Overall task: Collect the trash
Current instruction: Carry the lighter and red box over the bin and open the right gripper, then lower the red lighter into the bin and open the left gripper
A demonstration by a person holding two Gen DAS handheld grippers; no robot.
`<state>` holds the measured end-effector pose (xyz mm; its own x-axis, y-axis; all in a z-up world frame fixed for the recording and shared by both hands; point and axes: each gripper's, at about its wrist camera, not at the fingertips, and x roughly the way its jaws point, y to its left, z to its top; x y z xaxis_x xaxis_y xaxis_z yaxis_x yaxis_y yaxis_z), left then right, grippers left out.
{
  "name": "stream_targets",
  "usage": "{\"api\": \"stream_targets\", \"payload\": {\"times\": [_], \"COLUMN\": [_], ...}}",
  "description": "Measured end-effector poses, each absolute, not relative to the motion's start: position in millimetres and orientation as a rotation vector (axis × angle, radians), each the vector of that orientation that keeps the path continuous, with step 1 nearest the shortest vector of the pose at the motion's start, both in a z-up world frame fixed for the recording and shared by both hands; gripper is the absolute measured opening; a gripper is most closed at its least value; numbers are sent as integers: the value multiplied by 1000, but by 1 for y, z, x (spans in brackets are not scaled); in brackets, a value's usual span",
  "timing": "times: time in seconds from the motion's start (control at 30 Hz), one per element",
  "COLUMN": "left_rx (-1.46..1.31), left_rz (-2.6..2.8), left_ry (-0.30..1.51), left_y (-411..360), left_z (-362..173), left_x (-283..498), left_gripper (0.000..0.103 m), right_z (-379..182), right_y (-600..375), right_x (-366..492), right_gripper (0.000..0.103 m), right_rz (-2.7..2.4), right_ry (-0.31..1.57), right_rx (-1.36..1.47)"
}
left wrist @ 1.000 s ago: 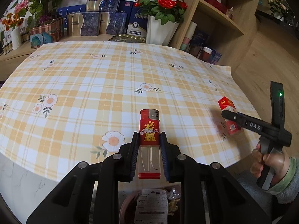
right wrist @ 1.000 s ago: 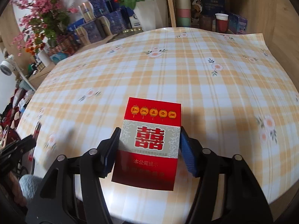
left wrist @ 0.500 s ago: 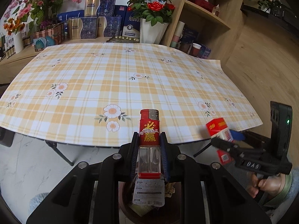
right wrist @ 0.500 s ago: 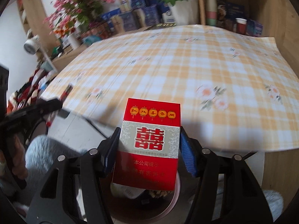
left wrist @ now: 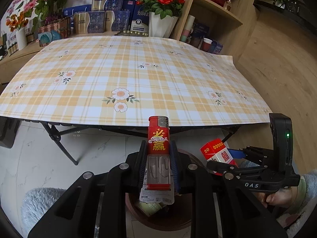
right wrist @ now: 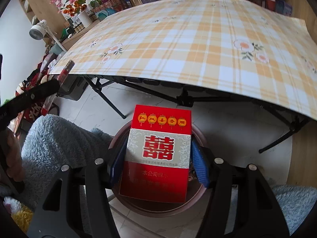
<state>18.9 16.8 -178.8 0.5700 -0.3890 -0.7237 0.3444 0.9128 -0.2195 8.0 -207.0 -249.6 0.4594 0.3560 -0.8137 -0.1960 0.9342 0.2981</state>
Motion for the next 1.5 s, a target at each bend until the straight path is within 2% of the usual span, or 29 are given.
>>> {"api": "stream_targets", "payload": {"times": [0.07, 0.13, 0.17, 0.27, 0.37, 0.67, 0.9, 1.3, 1.4, 1.47, 1.5], "left_rx": [-57, -59, -57, -47, -10, 21, 120, 202, 202, 199, 195], "left_rz": [-431, -432, -432, -434, -437, -492, -520, -546, -539, -532, -527], "left_ry": [870, 876, 879, 890, 896, 898, 1003, 1028, 1031, 1029, 1025], "left_y": [17, 17, 16, 13, 7, -8, -32, -46, -46, -45, -44], "left_z": [-182, -185, -186, -191, -193, -203, -239, -252, -252, -251, -251], "left_x": [19, 19, 18, 18, 20, 30, 23, 16, 16, 16, 17], "left_gripper": [22, 22, 22, 22, 22, 22, 22, 23, 29, 39, 47], "right_z": [-251, -250, -248, -241, -229, -210, -218, -224, -225, -225, -225], "right_y": [-208, -208, -209, -212, -221, -253, -261, -258, -258, -258, -258], "right_x": [8, 8, 8, 7, 4, -4, -1, 0, 0, 1, 1], "right_gripper": [64, 71, 77, 82, 94, 97, 97, 97, 97, 97, 97], "right_rz": [346, 344, 344, 335, 297, 82, 46, 63, 64, 65, 65], "right_ry": [1046, 1043, 1037, 1000, 934, 777, 792, 821, 826, 828, 829], "right_rx": [183, 187, 191, 200, 201, 145, 168, 179, 188, 188, 188]}}
